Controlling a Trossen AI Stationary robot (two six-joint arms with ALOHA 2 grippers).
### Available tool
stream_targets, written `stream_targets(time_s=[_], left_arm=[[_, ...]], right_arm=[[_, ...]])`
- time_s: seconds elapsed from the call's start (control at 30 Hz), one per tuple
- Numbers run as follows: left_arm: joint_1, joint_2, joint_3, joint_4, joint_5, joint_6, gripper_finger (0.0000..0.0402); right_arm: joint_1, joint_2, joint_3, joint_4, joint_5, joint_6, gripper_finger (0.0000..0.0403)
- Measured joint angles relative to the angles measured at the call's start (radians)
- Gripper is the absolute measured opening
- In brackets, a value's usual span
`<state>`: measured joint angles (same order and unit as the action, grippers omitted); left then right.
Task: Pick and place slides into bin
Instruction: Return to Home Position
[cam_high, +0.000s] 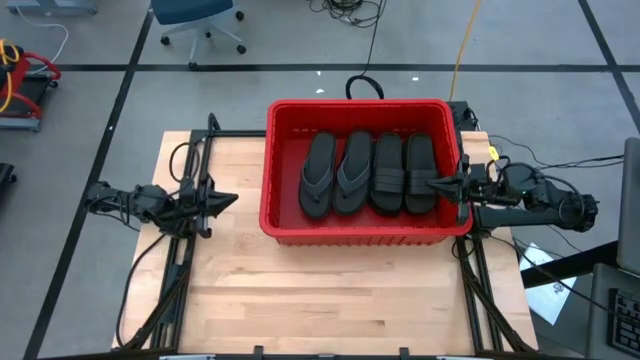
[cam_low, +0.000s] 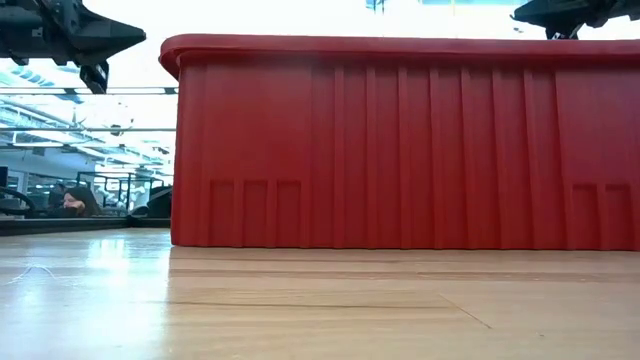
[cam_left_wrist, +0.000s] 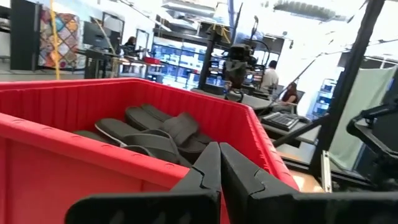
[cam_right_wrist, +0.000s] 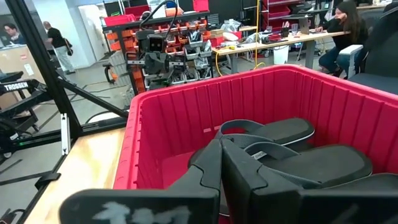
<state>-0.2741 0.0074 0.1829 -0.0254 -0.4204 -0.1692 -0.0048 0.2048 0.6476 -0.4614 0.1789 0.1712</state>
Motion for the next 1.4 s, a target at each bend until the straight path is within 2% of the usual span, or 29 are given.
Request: stream_targets(time_s=[0.37,1.4], left_arm=[[0.0,0.0,0.0,-0.001,0.028,0.007,0.0019],[0.0,0.001,0.0,-0.001,0.028,0.012,0.0019]], right_arm=[[0.0,0.0,0.0,-0.003,0.0,-0.001,0.0],[0.0,0.0,0.0,-0.002,0.0,-0.001,0.0]])
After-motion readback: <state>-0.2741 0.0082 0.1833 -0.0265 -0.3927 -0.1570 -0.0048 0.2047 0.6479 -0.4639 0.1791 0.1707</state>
